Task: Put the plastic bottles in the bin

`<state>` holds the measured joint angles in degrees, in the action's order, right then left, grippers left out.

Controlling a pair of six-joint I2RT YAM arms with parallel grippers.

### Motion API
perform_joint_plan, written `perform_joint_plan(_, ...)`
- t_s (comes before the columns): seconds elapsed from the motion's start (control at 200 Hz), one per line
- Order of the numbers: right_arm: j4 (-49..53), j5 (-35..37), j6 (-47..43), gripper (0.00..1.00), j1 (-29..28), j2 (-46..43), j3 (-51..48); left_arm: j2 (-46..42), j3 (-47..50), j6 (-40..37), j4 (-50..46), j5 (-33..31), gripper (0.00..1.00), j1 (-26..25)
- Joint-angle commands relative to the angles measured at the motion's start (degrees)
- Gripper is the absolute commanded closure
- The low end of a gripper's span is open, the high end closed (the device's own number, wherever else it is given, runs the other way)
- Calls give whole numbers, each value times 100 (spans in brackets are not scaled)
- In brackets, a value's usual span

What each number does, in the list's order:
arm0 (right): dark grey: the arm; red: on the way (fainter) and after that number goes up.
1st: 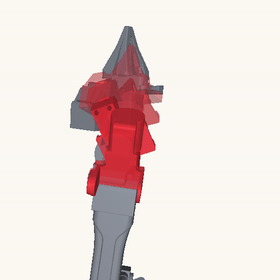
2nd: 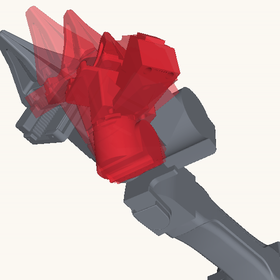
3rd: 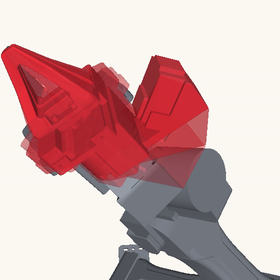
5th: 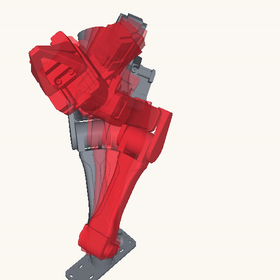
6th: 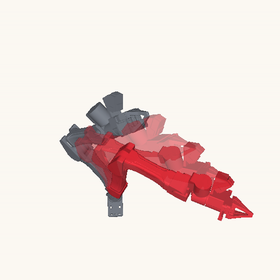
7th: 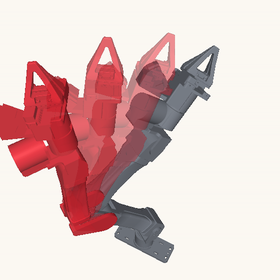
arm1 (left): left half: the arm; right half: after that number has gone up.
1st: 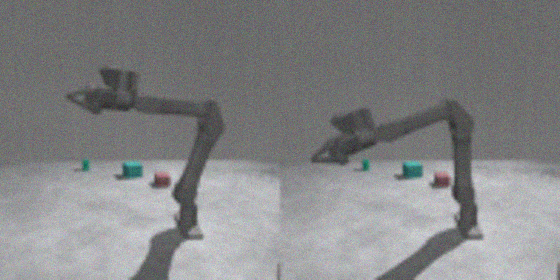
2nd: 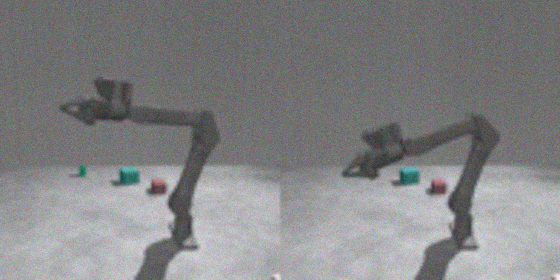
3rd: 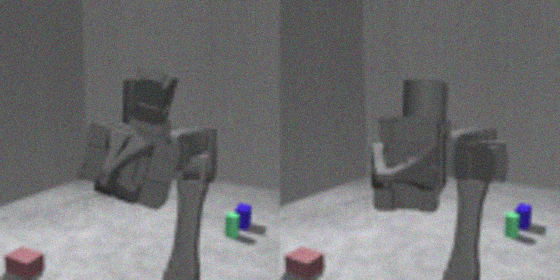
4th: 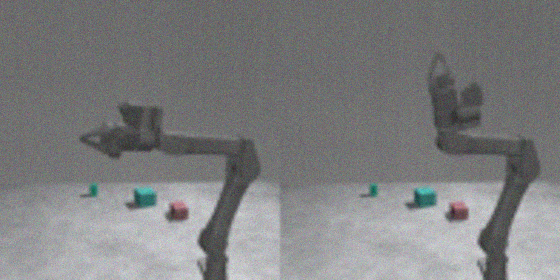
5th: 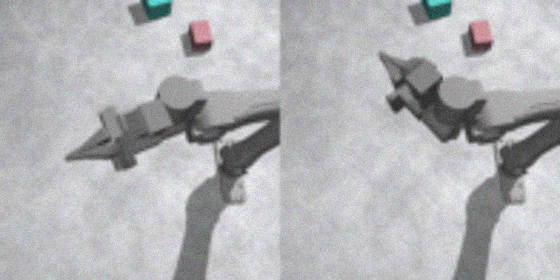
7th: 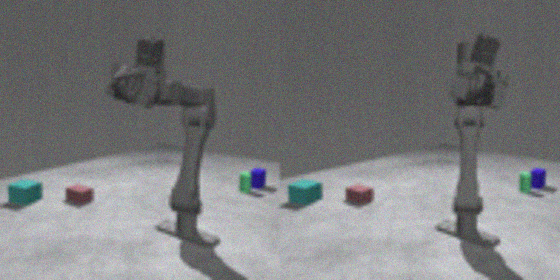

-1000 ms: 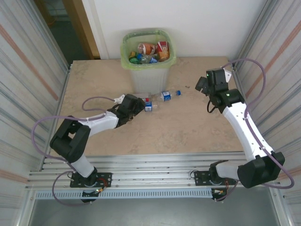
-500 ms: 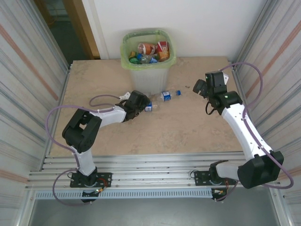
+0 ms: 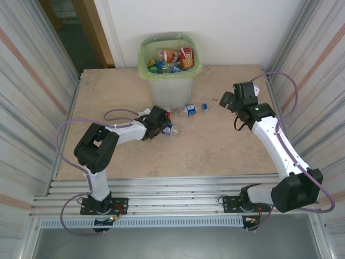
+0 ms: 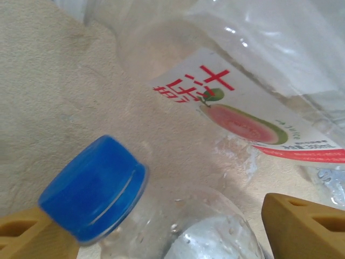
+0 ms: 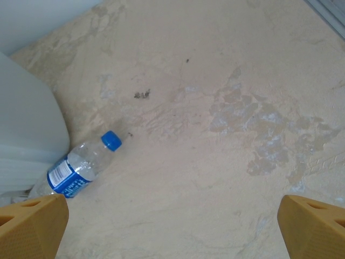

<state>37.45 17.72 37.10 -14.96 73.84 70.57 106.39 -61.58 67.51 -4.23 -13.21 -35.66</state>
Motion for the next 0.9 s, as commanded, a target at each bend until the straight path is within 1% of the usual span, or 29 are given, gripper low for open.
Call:
perform_joint_plan(0.0, -45, -21, 172, 2, 37, 7, 60, -168, 123, -236, -486, 14, 17, -47)
perform_joint_plan(0.035, -49, -11, 183, 2, 37, 3, 54, -192, 142, -276, -523, 23, 18, -46)
perform_joint_plan(0.13, -48, -2, 209, 2, 38, 6, 71, -200, 171, -361, -650, 81, 24, -47)
perform_joint_plan(0.205, -45, 4, 216, 2, 35, 5, 80, -181, 173, -434, -720, 160, 25, -54)
perform_joint_plan(0.326, -12, 42, 244, 2, 37, -13, 80, -159, 159, -608, -846, 297, 30, -53)
perform_joint_plan(0.491, 25, 98, 267, 2, 37, -19, 82, -248, 200, -762, -1018, 336, 44, -48)
perform_joint_plan(0.571, 24, 100, 275, 2, 50, -19, 91, -370, 243, -871, -1027, 233, 51, -46)
perform_joint_plan(0.666, 34, 100, 293, 2, 46, -20, 114, -551, 201, -1098, -1123, 66, 57, -47)
perform_joint_plan(0.822, 34, 123, 324, 2, 61, -63, 126, -980, 193, -1506, -1271, -293, 62, -47)
perform_joint_plan(0.892, 49, 134, 311, 2, 56, -99, 107, -1264, 232, -1783, -1281, -465, 62, -46)
